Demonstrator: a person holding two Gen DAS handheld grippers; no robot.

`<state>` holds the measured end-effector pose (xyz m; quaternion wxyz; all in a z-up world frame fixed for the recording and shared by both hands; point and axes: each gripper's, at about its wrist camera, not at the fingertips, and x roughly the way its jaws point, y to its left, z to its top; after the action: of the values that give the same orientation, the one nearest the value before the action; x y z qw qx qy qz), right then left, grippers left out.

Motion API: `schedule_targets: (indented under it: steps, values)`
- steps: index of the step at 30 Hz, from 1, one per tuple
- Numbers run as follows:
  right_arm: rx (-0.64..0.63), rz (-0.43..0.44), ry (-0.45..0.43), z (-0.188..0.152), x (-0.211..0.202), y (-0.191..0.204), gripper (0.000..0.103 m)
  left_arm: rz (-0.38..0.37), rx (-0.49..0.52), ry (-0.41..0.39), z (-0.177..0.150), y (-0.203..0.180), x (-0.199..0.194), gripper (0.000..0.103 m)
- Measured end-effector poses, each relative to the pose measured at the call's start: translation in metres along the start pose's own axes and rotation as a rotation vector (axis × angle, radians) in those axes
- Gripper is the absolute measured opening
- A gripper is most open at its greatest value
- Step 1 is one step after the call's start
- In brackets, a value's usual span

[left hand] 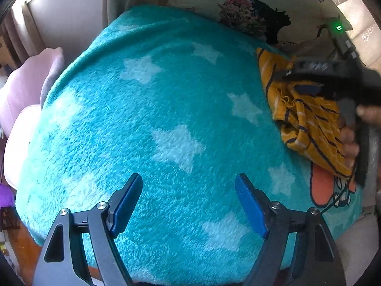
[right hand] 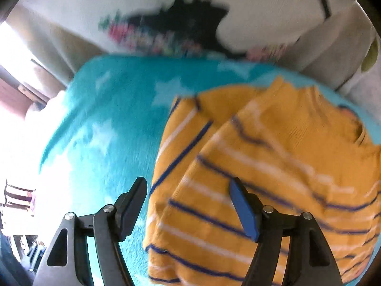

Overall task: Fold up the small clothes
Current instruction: 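Grasp the edge of the folded striped sweater with the right tool, then lift the held edge and fold it over the rest with the right tool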

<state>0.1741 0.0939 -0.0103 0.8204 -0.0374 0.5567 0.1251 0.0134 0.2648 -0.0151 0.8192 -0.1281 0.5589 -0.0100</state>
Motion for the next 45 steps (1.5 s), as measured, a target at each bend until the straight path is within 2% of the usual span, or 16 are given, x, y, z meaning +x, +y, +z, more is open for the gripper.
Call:
schedule_targets:
  steps: [7, 9, 10, 11, 13, 15, 18, 19, 22, 26, 31, 35, 39, 41, 45]
  values:
    - [-0.167, -0.256, -0.033, -0.021, 0.031, 0.041, 0.096, -0.007, -0.001, 0.005, 0.0, 0.005, 0.007, 0.079]
    - [-0.17, -0.267, -0.059, -0.023, 0.031, 0.043, 0.094, -0.009, -0.008, 0.018, 0.0, 0.006, 0.011, 0.079]
    - [-0.15, -0.249, -0.061, -0.023, 0.03, 0.038, 0.087, -0.007, -0.01, 0.022, -0.002, 0.008, 0.011, 0.079]
    - [-0.133, -0.247, -0.075, -0.024, 0.026, 0.033, 0.072, -0.002, -0.011, 0.025, -0.004, 0.009, 0.011, 0.079]
    - [-0.133, -0.264, -0.097, -0.027, 0.02, 0.024, 0.055, 0.014, -0.014, 0.031, -0.008, 0.01, 0.011, 0.079]
    - [-0.173, -0.272, -0.108, -0.034, 0.015, 0.019, 0.048, 0.03, -0.023, 0.037, -0.013, 0.009, 0.011, 0.079]
    - [-0.274, -0.315, -0.128, -0.04, 0.02, 0.034, 0.04, 0.049, -0.036, 0.043, -0.018, 0.004, 0.01, 0.079]
    - [-0.29, -0.306, -0.135, -0.041, 0.02, 0.036, 0.033, 0.053, -0.038, 0.04, -0.018, -0.001, 0.008, 0.079]
    - [-0.259, -0.175, -0.158, -0.042, 0.011, 0.027, 0.02, 0.067, -0.042, 0.018, -0.015, -0.021, 0.002, 0.079]
    - [-0.056, 0.088, -0.211, -0.038, -0.031, -0.044, 0.017, 0.089, -0.042, -0.017, -0.018, -0.055, -0.014, 0.079]
    - [0.146, 0.234, -0.315, -0.059, -0.092, -0.153, 0.016, 0.116, -0.021, -0.026, -0.023, -0.104, -0.018, 0.079]
    - [0.304, 0.234, -0.355, -0.096, -0.116, -0.251, 0.016, 0.108, -0.006, -0.022, -0.025, -0.144, -0.01, 0.079]
    - [0.437, 0.217, -0.317, -0.138, -0.107, -0.333, 0.016, 0.076, 0.023, -0.001, -0.022, -0.185, 0.003, 0.079]
    - [0.469, 0.227, -0.309, -0.159, -0.104, -0.351, 0.016, 0.061, 0.045, 0.01, -0.022, -0.206, 0.009, 0.079]
    - [0.498, 0.227, -0.334, -0.172, -0.101, -0.379, 0.013, 0.05, 0.089, 0.024, -0.022, -0.24, 0.018, 0.079]
